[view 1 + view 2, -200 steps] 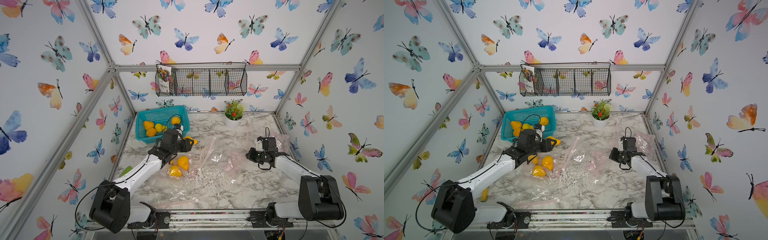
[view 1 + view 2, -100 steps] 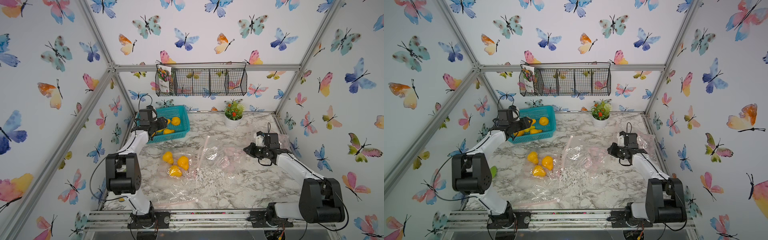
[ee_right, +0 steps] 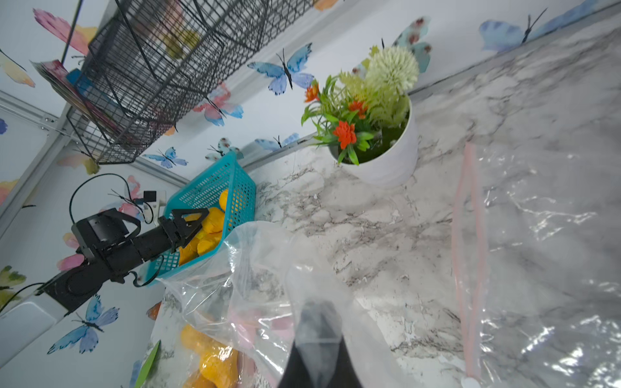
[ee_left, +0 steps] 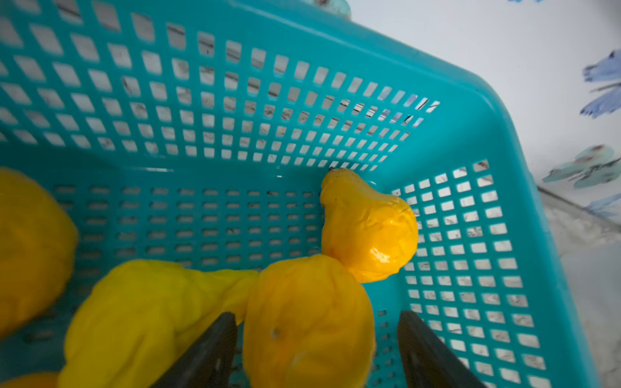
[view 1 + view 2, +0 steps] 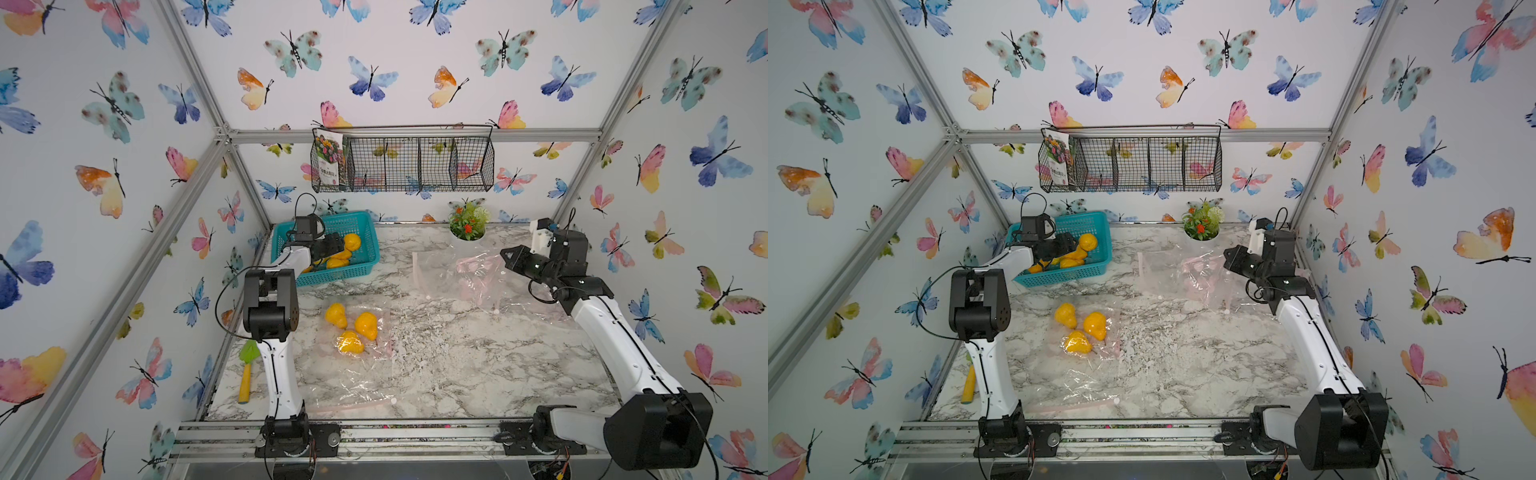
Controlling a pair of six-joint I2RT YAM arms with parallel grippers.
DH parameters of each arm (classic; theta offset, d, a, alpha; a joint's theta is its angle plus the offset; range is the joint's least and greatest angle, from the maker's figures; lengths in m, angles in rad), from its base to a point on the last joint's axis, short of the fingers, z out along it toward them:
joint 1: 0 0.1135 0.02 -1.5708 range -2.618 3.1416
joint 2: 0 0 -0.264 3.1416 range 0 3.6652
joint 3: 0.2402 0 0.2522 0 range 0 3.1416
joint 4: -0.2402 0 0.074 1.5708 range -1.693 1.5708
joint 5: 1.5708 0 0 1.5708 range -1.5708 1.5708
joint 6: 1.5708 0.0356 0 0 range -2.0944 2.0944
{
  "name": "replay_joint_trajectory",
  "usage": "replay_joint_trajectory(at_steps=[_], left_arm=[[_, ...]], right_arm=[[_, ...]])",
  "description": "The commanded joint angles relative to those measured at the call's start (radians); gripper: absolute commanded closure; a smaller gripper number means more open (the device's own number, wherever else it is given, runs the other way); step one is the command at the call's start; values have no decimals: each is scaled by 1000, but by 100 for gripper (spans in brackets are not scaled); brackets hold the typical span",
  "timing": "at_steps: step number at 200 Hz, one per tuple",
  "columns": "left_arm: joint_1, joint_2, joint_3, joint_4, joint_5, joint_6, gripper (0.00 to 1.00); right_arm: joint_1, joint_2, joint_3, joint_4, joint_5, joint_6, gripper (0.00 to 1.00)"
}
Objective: Open the zip-top bag and take out the pear
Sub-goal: Place the zipper food storage bag at the center of the board.
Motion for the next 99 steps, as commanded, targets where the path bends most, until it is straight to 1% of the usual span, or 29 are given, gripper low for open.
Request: replay_joint_trajectory(at_steps=[1, 35, 40, 70, 84, 94, 99], left_arm=[[8, -45, -6, 19, 2, 7, 1], [8, -156, -75, 34, 45, 11, 1], [8, -200, -89, 38, 53, 11, 1], [5, -331, -155, 31, 110, 1, 0], [-1, -389, -193, 22, 140, -4, 1], [-11, -430, -222, 5, 151, 4, 2], [-19, -452, -237, -7, 153, 12, 2]], right_arm=[[-4, 51, 29, 45, 54, 11, 97], [-4, 164, 9, 248, -22, 80, 97], [-4, 182, 5, 273, -33, 89, 97], [-4, 285, -48, 421, -47, 157, 97], [-4, 334, -42, 419, -64, 156, 90], [-4, 375, -42, 419, -70, 157, 80], [-4, 391, -40, 416, -75, 156, 72]])
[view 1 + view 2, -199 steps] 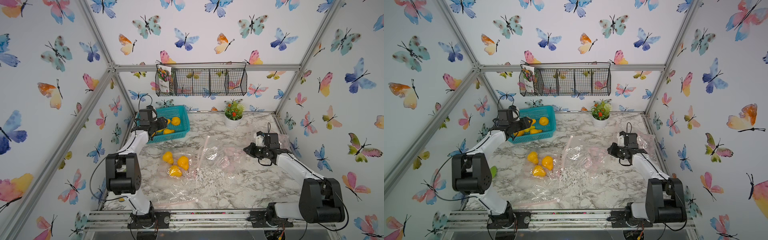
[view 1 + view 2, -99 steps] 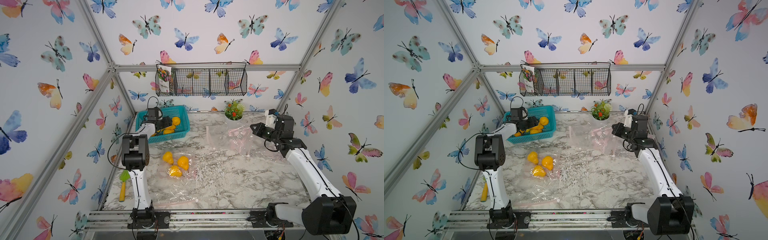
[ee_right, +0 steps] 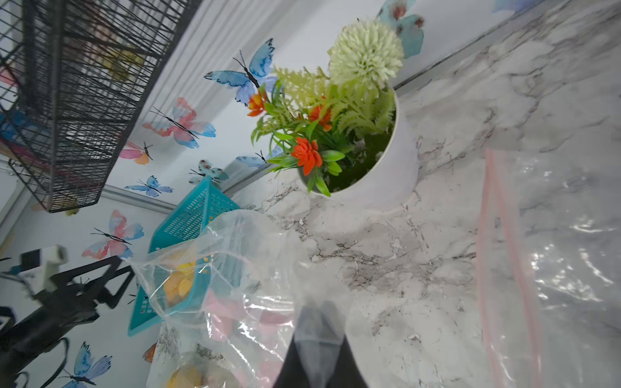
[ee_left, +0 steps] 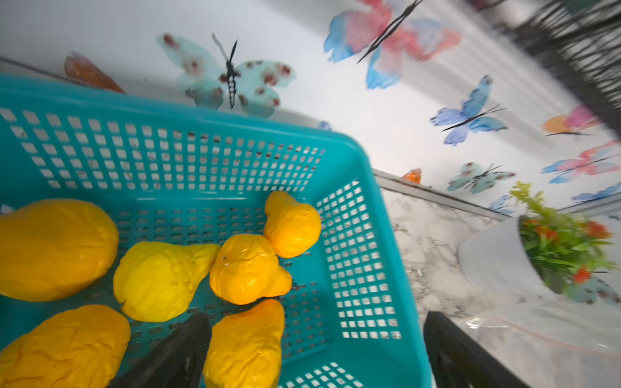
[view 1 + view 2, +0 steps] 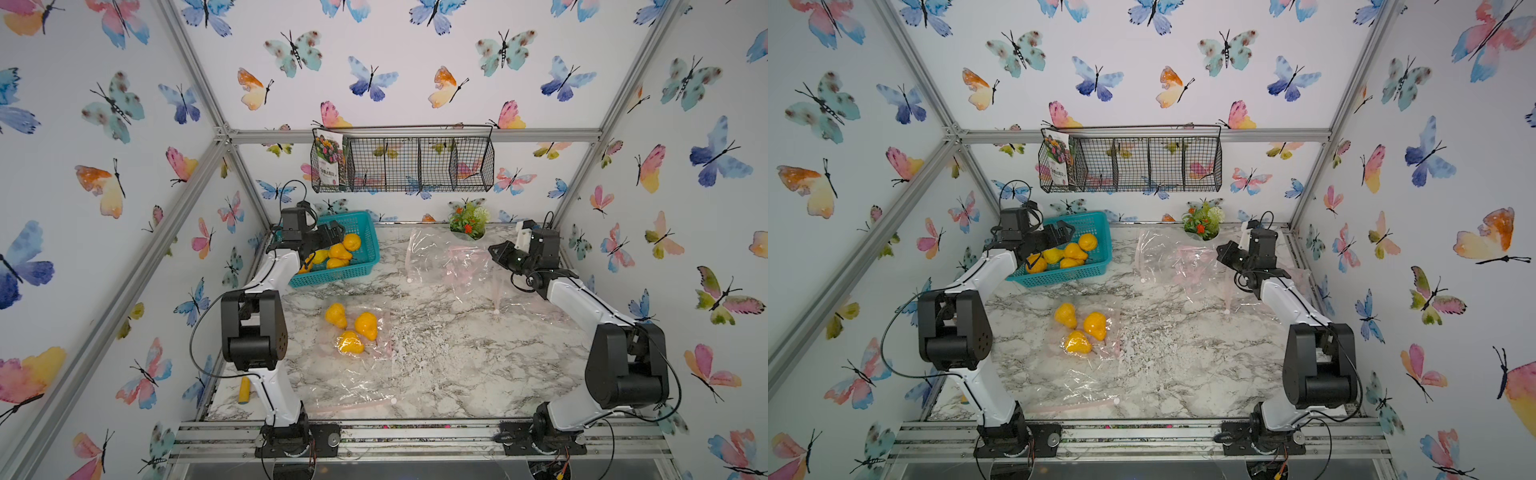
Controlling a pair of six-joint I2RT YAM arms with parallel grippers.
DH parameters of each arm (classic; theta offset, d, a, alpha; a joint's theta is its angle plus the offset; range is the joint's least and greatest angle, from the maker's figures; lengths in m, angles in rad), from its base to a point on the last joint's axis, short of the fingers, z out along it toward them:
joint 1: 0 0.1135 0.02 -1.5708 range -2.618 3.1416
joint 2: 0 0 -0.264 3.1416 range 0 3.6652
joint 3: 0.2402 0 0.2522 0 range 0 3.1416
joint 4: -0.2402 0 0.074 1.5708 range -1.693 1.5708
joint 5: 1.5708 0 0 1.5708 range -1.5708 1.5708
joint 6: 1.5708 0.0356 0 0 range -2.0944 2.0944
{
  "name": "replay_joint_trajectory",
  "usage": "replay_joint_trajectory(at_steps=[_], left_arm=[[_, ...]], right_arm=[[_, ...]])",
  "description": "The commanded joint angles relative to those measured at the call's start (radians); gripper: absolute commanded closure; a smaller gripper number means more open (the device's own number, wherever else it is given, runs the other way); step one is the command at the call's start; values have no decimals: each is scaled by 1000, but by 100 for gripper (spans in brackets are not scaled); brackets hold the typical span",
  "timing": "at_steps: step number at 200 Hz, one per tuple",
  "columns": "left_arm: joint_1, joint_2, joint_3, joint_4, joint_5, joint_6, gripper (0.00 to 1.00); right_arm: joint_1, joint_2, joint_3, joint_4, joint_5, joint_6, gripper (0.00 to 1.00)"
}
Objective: Open the zip-top bag and take out the pear
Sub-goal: Place the zipper food storage bag at the center of the board, then move the zipper food storage bag to the center of the board.
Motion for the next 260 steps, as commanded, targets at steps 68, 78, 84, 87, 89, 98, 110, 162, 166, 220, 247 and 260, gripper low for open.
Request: replay_joint_trajectory(at_steps=[68, 78, 84, 87, 89, 98, 110, 162, 166, 220, 247, 260], left_arm=[[-77, -414, -287, -268, 42, 105, 4], [-80, -462, -341, -278, 30, 76, 4], [-80, -489, -379, -274, 25, 56, 4], [-81, -505, -400, -271, 19, 44, 4], [-84, -518, -414, -269, 11, 34, 4], [-91, -557, -466, -271, -34, -6, 4], [-103, -605, -532, -272, -74, -32, 4], [-106, -739, -750, -228, -101, -91, 5], [-106, -740, -757, -226, -95, -97, 5], [-107, -762, -822, -202, -77, -123, 5], [-107, -765, -826, -204, -68, -123, 5], [-108, -766, -824, -206, -67, -122, 5]], right_arm=[[1, -45, 68, -334, 233, -195, 34], [2, -76, 74, -386, 278, -222, 33], [1, -95, 82, -422, 298, -238, 33], [1, -103, 83, -439, 309, -243, 33], [1, -109, 85, -446, 314, -246, 33], [5, -133, 89, -481, 331, -260, 33], [24, -168, 85, -494, 317, -279, 35], [254, -127, 19, -298, -88, -279, 37], [279, -104, 24, -285, -120, -279, 38], [528, 162, 95, -92, -203, -195, 32], [591, 281, 127, -25, -199, -161, 30], [607, 326, 129, 27, -203, -132, 30]])
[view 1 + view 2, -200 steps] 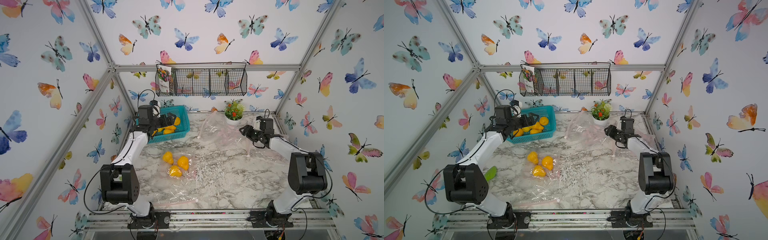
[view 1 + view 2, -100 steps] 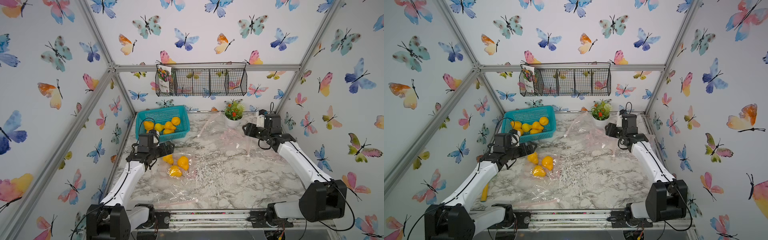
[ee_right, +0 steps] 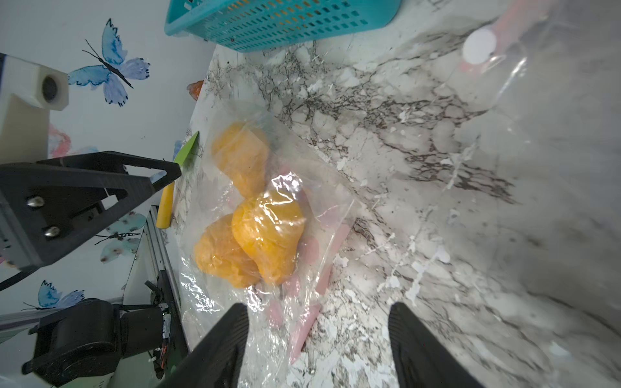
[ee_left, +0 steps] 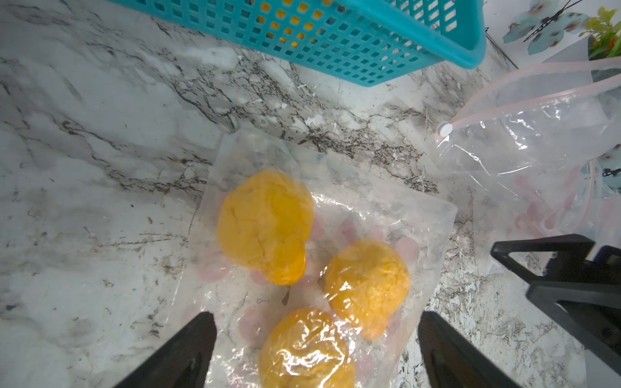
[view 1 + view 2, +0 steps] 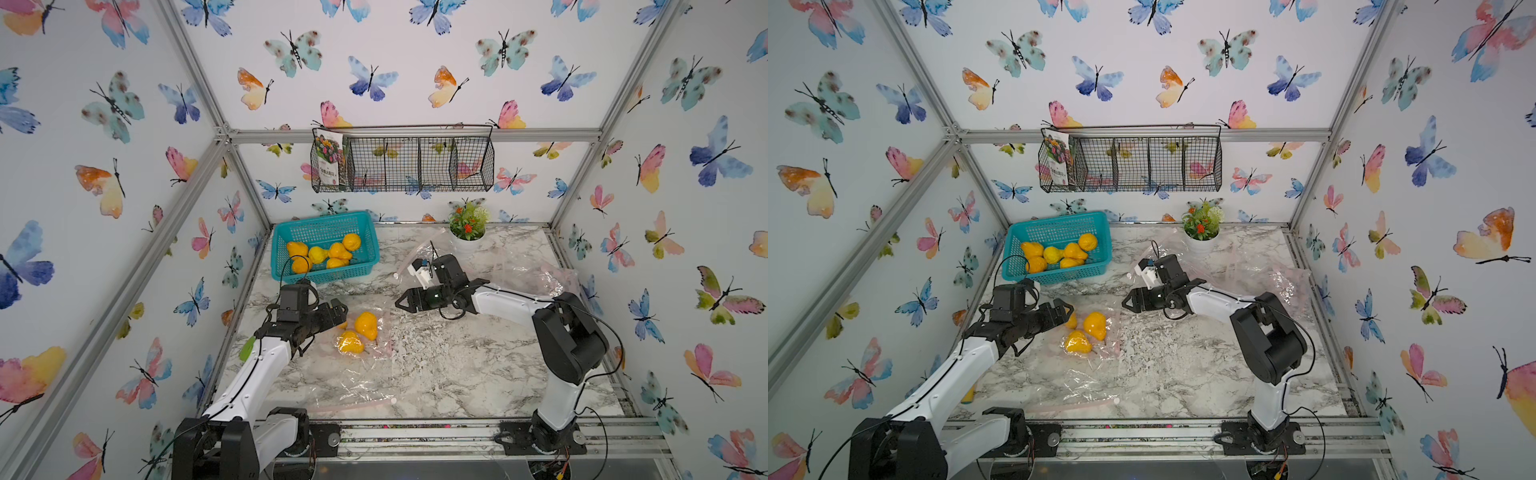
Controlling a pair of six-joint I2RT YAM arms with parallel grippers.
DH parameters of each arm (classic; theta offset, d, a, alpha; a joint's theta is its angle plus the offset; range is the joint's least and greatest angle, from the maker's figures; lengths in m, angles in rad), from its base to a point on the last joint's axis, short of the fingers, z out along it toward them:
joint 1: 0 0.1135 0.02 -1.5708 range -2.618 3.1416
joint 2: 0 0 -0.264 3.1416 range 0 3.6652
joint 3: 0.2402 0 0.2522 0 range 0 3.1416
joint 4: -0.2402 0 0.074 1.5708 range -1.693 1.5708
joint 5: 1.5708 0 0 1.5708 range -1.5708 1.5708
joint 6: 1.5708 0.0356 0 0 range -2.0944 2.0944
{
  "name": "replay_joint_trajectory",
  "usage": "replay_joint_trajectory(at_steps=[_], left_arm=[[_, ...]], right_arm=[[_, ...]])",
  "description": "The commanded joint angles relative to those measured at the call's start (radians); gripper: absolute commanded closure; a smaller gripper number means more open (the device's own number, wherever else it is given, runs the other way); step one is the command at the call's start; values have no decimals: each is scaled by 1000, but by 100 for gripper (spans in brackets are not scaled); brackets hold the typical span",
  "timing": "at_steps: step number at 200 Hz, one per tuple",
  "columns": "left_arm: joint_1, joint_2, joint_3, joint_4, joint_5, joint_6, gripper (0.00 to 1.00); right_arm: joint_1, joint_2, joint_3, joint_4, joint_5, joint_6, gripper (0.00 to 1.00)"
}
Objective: Open the zip-top bag and take out the pear
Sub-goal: Move the zipper food storage bag to the center of the board.
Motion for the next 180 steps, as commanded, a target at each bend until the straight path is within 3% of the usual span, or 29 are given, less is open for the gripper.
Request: replay_joint_trajectory(at_steps=[1, 41, 57, 68, 86, 98, 143, 180], left_arm=[[-3, -17, -3, 11, 13, -7, 5], [-4, -25, 8, 1, 22, -4, 5], [-2, -32, 10, -3, 29, -4, 5], [-3, -36, 13, -8, 34, -6, 5], [-7, -49, 18, -12, 53, 0, 5], [-18, -61, 26, -11, 64, 13, 5], [-155, -62, 83, -10, 91, 120, 10], [-336, 20, 144, -28, 36, 186, 13]], right_arm=[[26, 60, 31, 131, -38, 60, 30], [42, 180, 51, 271, -34, 147, 33], [41, 229, 73, 326, -84, 183, 41], [41, 241, 78, 366, -104, 208, 51], [39, 238, 80, 400, -78, 230, 82], [37, 228, 99, 344, -26, 210, 97], [-53, 165, 129, 173, 68, 141, 97], [-122, 104, 140, -2, 161, 47, 97]])
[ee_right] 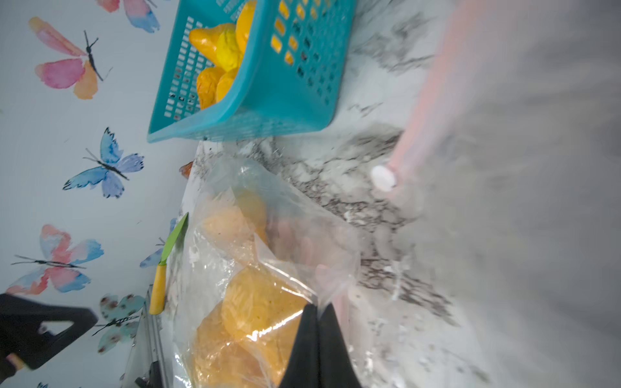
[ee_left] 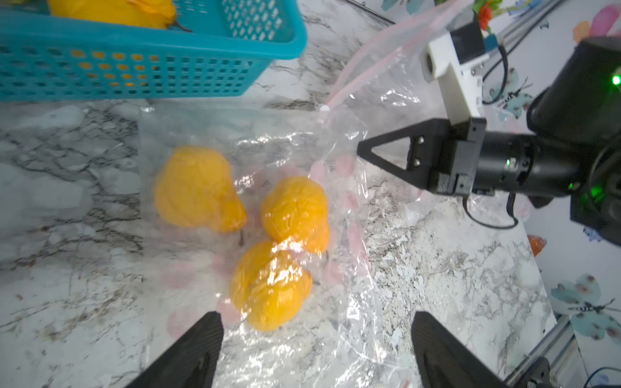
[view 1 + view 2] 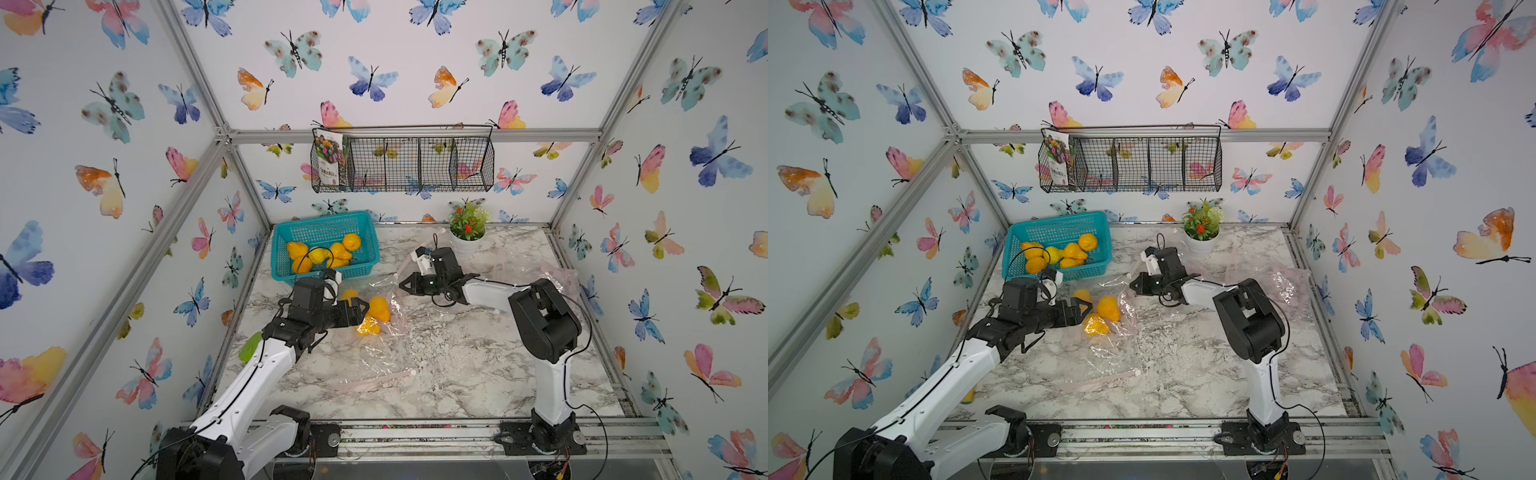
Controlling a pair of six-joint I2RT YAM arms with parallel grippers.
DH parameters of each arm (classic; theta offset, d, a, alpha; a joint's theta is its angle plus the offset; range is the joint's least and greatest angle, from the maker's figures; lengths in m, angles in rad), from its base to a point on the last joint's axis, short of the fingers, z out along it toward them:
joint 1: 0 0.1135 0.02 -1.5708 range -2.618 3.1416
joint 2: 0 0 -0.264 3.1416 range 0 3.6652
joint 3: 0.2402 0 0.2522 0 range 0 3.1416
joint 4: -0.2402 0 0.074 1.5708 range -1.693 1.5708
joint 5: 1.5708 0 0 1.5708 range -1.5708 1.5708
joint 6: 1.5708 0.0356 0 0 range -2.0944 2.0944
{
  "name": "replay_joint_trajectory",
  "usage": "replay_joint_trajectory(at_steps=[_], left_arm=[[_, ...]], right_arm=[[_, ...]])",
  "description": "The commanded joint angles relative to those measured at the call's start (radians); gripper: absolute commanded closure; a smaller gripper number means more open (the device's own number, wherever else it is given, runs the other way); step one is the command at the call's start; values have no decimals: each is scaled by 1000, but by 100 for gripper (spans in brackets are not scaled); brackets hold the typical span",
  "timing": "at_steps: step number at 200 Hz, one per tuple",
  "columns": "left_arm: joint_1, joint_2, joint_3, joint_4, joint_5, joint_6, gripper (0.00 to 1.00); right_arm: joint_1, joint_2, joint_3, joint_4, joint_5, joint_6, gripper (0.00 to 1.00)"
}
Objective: Open the zip-top bag and take out the pear
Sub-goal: Move the zipper food storage bag to the center of the board.
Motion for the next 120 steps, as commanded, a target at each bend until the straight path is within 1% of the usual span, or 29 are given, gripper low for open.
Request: replay_joint_trajectory(at_steps=[1, 6, 10, 15, 21, 26, 33, 39, 53, 74, 91, 108, 120], left_arm=[[-110, 60, 45, -23, -20, 81, 13], [-129, 77, 49, -21, -32, 75, 14], [-141, 90, 52, -20, -43, 70, 14], [-152, 109, 54, -19, -53, 60, 15], [-159, 132, 54, -16, -59, 45, 16], [-161, 152, 53, -10, -61, 31, 17], [-163, 178, 48, -2, -62, 15, 19], [-164, 198, 41, 10, -63, 1, 20], [-163, 232, 18, 51, -69, -21, 23], [-163, 268, -14, 101, -83, -45, 26], [-162, 296, -24, 118, -102, -52, 27], [-160, 318, -36, 133, -109, -54, 27], [-159, 330, -41, 139, -112, -53, 27]], right_arm=[[-35, -54, 27, -156, 98, -86, 97], [-37, -65, 27, -180, 115, -98, 97], [-39, -75, 26, -198, 131, -108, 93], [-39, -87, 25, -220, 148, -122, 83], [-39, -102, 26, -248, 156, -138, 68], [-39, -113, 25, -275, 158, -148, 59], [-39, -131, 22, -310, 161, -162, 52], [-39, -148, 17, -347, 169, -173, 48], [-39, -207, -34, -376, 174, -186, 44], [-39, -313, -162, -395, 147, -188, 41], [-37, -393, -285, -367, 55, -146, 39], [-22, -455, -425, -299, -53, -72, 38], [8, -492, -513, -257, -88, -22, 38]])
